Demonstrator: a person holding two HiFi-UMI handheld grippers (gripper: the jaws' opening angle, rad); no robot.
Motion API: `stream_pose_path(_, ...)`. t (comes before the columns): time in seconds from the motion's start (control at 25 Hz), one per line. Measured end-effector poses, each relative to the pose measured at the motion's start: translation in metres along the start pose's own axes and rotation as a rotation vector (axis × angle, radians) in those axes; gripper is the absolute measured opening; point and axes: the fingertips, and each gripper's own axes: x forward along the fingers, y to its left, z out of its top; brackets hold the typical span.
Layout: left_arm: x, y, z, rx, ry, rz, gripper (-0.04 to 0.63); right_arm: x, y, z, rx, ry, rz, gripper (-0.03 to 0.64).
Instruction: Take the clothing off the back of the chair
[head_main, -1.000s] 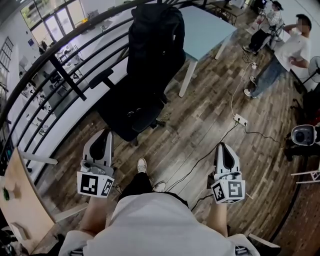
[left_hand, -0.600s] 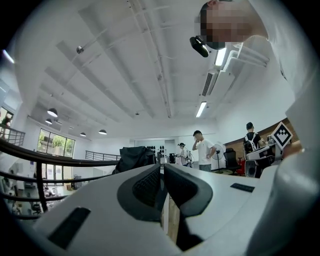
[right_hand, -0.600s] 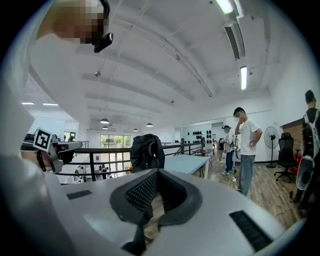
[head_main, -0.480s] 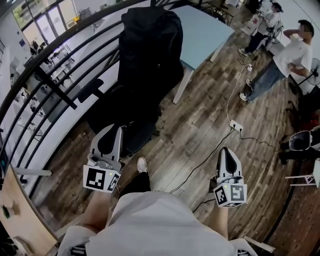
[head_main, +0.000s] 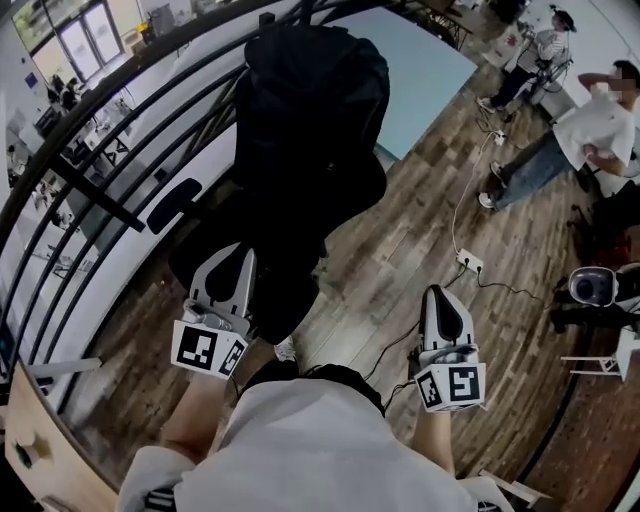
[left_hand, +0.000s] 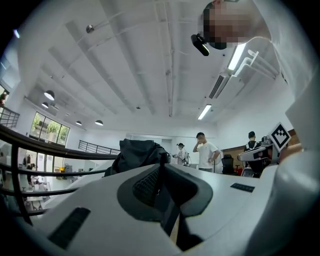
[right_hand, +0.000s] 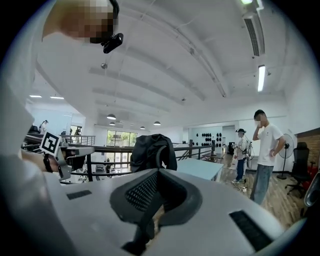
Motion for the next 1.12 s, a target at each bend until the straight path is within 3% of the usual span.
stream_pose_path(0.32, 0.039, 0.007, -0.007, 0.005, 0.022, 0.005, 0.043, 0.047, -0.028, -0.004, 0.038, 0.002, 0.018, 0.020)
stream_pose_path(0.56, 0.068, 0.008, 0.025, 0.082, -0.030, 0.091, 0.043, 0.084, -0.061, 0.010, 0.032, -0.051, 0.084, 0.020)
stream_pose_path(0.84, 0.092, 0.012, 0.036, 0.159, -0.020, 0.151, 0.043, 0.112, -0.085, 0.012, 0.038, -0.070, 0.134, 0.020)
stream_pose_path(1.12, 0.125, 0.022, 0.040, 0.245, 0.005, 0.130, 0.066, 0.118, -0.080, -0.007, 0.063, -0.051, 0.159, 0.020)
